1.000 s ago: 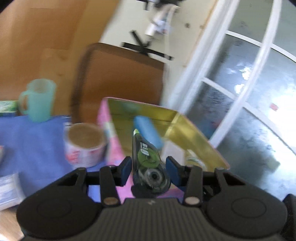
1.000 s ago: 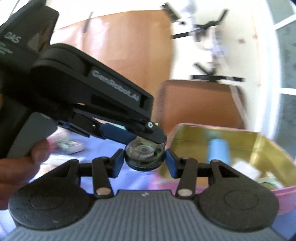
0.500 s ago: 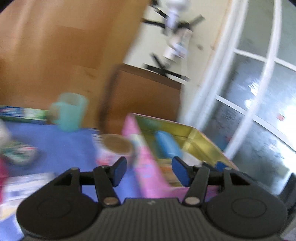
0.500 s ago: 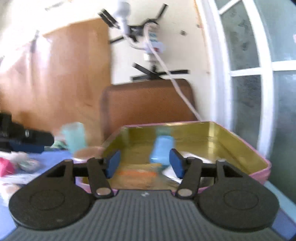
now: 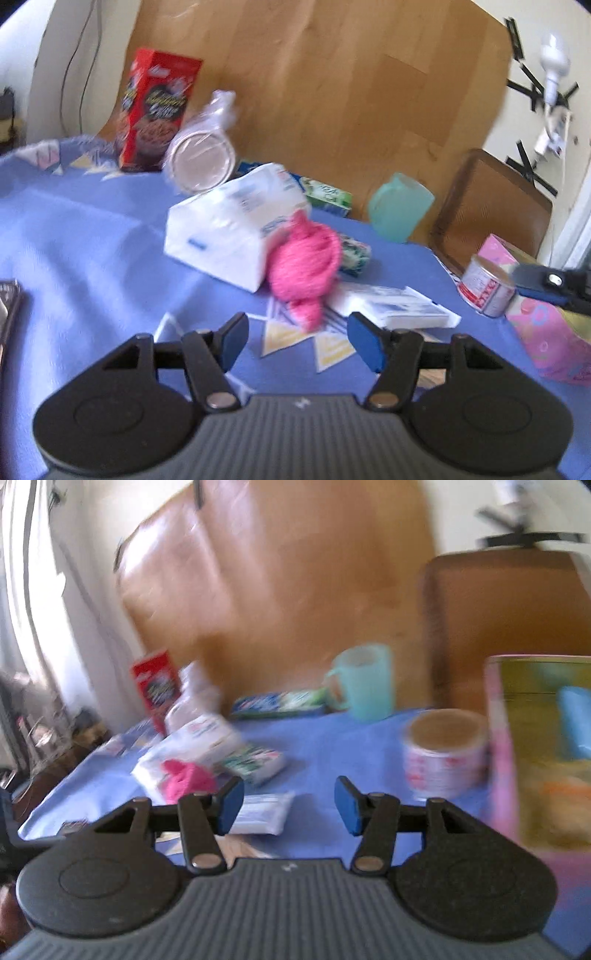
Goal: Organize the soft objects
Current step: 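Grasp the green-patterned tissue pack with the right tool and drop it into the tin, then grasp the white wet-wipe packet with the right tool and lift it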
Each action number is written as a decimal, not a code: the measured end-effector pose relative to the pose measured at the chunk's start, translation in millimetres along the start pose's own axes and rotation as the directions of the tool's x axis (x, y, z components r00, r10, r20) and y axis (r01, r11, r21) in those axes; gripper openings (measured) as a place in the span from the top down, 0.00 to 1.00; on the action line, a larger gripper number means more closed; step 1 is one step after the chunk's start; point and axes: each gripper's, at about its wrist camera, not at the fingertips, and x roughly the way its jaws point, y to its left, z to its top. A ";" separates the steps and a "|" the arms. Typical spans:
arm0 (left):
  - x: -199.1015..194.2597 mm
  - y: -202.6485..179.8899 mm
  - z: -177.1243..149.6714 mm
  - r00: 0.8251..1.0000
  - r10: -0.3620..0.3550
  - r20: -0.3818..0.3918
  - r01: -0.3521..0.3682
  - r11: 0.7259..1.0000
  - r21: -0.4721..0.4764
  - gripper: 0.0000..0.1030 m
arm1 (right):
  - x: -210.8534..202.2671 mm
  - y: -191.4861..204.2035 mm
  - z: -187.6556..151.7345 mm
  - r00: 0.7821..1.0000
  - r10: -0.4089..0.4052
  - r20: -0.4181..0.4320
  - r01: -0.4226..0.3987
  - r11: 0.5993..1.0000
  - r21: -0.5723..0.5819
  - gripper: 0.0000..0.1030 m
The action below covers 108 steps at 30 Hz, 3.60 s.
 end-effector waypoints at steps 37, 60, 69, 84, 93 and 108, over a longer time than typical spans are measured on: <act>-19.7 9.0 -3.7 0.977 -0.211 0.028 0.213 0.975 -0.061 0.41 | -70.1 17.2 -73.8 0.987 -0.056 -0.154 0.029 0.985 -0.168 0.44; -18.2 -91.4 -34.7 0.865 -0.394 -0.310 0.433 0.899 0.064 0.68 | -77.7 35.1 -113.9 0.994 -0.022 -0.111 -0.005 0.971 -0.238 0.49; 7.2 -211.1 16.3 0.825 -0.494 -0.276 0.557 0.793 0.248 0.68 | -121.2 -13.5 -78.4 0.976 -0.173 0.130 0.194 0.966 -0.171 0.49; -1.4 -183.0 26.3 0.882 -0.454 -0.129 0.471 0.861 0.192 0.50 | -171.2 -119.7 -48.5 0.867 -0.409 0.285 0.393 0.912 0.115 0.41; -34.4 -29.3 -0.3 0.989 -0.136 -0.054 0.138 0.990 0.023 0.50 | -73.4 -42.0 -35.1 0.995 -0.003 0.097 0.006 0.999 -0.039 0.40; -16.7 20.8 -16.6 0.983 -0.175 -0.052 0.170 0.982 -0.087 0.49 | 55.5 -24.4 -18.5 0.974 0.136 -0.184 -0.062 0.931 0.360 0.39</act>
